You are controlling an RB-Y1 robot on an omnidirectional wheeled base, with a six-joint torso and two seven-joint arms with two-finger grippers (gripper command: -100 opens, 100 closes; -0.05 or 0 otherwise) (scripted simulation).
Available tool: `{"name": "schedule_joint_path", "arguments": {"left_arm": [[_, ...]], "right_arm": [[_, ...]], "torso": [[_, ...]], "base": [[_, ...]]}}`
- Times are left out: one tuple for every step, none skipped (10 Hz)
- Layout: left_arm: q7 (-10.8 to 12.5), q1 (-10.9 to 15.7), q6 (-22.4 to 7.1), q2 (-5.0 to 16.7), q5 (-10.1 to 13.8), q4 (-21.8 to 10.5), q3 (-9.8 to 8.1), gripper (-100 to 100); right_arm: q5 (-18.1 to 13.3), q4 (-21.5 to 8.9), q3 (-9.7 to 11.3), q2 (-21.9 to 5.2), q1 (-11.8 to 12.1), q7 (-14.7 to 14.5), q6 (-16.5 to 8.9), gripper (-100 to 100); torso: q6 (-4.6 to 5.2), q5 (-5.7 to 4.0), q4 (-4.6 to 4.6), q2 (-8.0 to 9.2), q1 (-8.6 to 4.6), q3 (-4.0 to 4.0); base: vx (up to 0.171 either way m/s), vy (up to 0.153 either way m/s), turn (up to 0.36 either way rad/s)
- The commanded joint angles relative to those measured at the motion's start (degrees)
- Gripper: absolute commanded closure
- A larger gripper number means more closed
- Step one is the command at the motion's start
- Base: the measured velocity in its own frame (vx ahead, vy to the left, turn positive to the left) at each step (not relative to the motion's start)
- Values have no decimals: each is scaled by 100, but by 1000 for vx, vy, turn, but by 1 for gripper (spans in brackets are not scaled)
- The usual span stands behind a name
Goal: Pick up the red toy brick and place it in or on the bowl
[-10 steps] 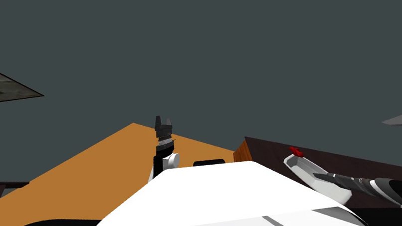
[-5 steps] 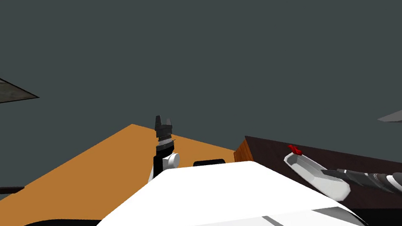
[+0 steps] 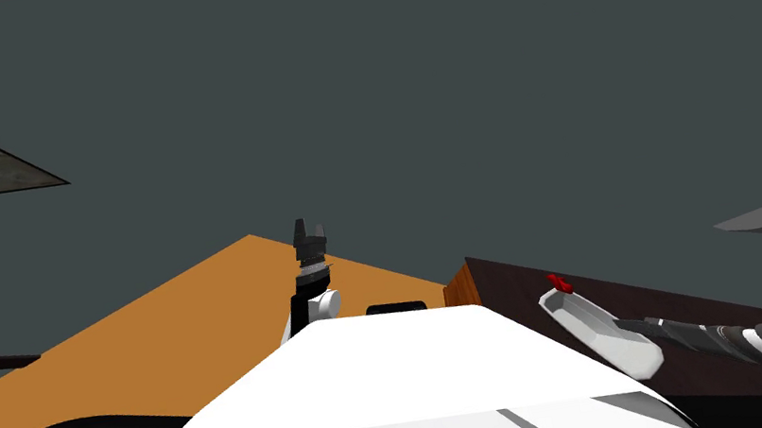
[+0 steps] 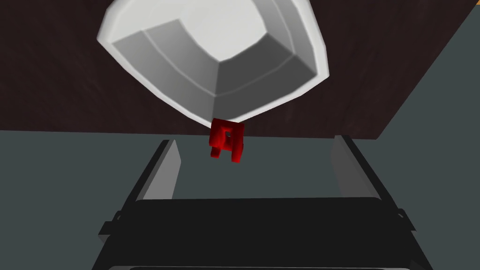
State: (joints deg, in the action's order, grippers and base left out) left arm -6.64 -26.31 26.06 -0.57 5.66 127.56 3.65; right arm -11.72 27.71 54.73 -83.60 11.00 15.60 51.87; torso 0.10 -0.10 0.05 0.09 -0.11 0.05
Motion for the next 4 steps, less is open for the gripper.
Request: {"name": "schedule_joint_path", "arguments": {"left_arm": [[0, 0, 0, 0, 0, 0, 0, 0], [0, 0, 0, 0, 0, 0, 0, 0], [0, 0, 0, 0, 0, 0, 0, 0], [0, 0, 0, 0, 0, 0, 0, 0]], "right_arm": [[0, 0, 0, 0, 0, 0, 0, 0], [0, 0, 0, 0, 0, 0, 0, 0], [0, 0, 0, 0, 0, 0, 0, 0], [0, 0, 0, 0, 0, 0, 0, 0]], "torso": [[0, 0, 0, 0, 0, 0], [0, 0, 0, 0, -1, 0], [0, 0, 0, 0, -1, 0], [0, 0, 0, 0, -1, 0]], "base": [[0, 0, 0], [0, 0, 0], [0, 0, 0], [0, 0, 0]]}}
